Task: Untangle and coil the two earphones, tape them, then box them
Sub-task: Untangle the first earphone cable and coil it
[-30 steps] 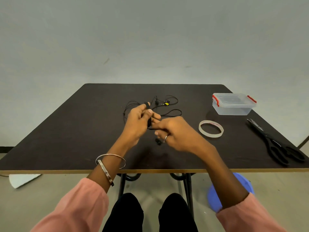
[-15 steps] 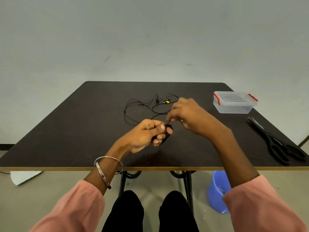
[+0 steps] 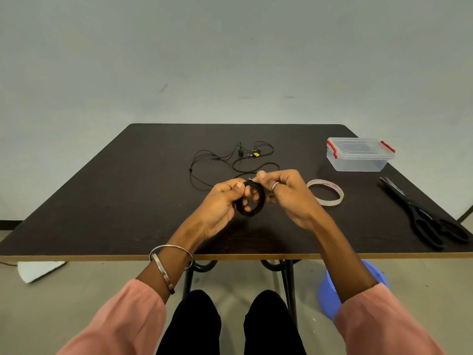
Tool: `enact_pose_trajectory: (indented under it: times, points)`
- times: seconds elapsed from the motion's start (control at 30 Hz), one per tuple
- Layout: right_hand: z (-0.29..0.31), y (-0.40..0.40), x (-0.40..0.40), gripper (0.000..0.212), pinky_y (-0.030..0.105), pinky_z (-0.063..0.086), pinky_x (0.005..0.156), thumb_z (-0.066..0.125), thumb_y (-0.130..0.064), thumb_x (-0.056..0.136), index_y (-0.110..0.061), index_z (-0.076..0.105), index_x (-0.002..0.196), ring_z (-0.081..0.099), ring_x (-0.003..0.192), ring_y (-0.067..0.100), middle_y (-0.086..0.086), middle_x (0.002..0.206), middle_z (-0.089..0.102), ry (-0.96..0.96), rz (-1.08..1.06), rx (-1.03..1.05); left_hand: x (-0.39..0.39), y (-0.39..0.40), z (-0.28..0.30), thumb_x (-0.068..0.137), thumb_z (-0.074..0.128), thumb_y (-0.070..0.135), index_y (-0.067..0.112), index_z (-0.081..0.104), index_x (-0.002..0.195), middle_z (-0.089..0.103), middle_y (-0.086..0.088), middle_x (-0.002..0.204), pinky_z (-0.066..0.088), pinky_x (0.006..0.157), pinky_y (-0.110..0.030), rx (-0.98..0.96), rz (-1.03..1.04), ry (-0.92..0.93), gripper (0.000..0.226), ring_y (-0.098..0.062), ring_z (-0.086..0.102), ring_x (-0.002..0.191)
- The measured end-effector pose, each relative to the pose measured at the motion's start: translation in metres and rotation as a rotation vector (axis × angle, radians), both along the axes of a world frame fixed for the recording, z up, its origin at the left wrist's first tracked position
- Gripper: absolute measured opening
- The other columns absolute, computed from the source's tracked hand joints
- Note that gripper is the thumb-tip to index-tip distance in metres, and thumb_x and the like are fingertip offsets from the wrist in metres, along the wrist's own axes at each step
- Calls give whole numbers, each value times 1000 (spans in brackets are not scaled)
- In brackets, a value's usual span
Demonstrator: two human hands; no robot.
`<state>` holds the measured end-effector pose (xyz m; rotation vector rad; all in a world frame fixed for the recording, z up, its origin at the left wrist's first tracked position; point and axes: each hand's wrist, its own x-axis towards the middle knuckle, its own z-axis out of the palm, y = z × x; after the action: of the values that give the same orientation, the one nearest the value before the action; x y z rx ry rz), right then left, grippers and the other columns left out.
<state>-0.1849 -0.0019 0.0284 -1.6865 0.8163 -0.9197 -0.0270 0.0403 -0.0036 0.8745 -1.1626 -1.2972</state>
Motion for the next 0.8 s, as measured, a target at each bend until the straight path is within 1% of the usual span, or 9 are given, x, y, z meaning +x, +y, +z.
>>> enact_pose_trajectory:
  times: [0.1,0.2,0.33,0.43,0.5,0.6,0.63,0.73,0.8]
  points:
    - [-2,0,-4,17,31,57,83,70,-8,81,0,71,96,70,85,24,18,92,73,99,17,-1,-1,-4,-4,102,37,13,10,62,81,62,1,77,46,79,-28,3,115,-177,32,-11,57,77]
    - [-8,-6,-6,16,36,56,88,72,-3,79,-5,73,96,70,88,22,13,88,73,266,-55,-87,-1,-9,-8,101,40,17,18,61,77,61,2,81,42,85,-32,-34,229,-490,32,-14,56,85]
    - [-14,-9,-8,11,41,54,88,67,-6,85,-9,72,95,70,82,22,11,81,73,321,-107,-128,-6,-12,-13,100,45,14,17,63,85,50,5,86,34,76,-4,-185,422,-832,23,-3,48,82]
    - [-20,-8,-5,9,43,54,87,65,-8,87,-10,72,93,68,85,25,13,81,72,251,-154,-107,-10,-13,-17,98,48,11,12,66,92,50,1,97,35,78,-1,-206,496,-818,19,-6,49,90]
    - [-24,-9,-4,9,45,54,87,65,-9,87,-10,71,93,67,88,26,12,86,71,207,-181,-75,-12,-16,-19,98,48,11,17,64,90,54,-4,103,39,79,-7,-186,509,-807,19,-10,53,94]
    - [-29,-12,-4,12,45,55,88,65,-9,88,-18,72,89,68,91,23,6,89,72,175,-173,-40,-15,-18,-20,98,46,10,16,64,89,63,-5,101,47,76,-13,-148,512,-789,21,-10,59,88]
    - [-30,-13,-4,14,43,55,88,64,-8,88,-18,72,89,68,92,21,5,89,72,160,-172,-28,-15,-18,-20,98,46,9,14,64,90,65,-4,98,49,77,-15,-144,515,-774,20,-10,61,87]
    - [-29,-13,-6,16,29,55,80,61,-4,89,-14,72,94,67,92,15,3,90,72,126,-188,-29,-17,-17,-20,98,48,9,11,65,92,65,1,92,43,68,-4,-169,532,-784,18,-8,58,84]
    - [-28,-12,-5,17,23,55,74,58,-1,90,-8,71,97,68,90,16,7,91,72,61,-186,37,-19,-18,-22,97,50,11,11,67,95,67,-1,94,43,69,-6,-188,552,-784,17,-10,61,87]
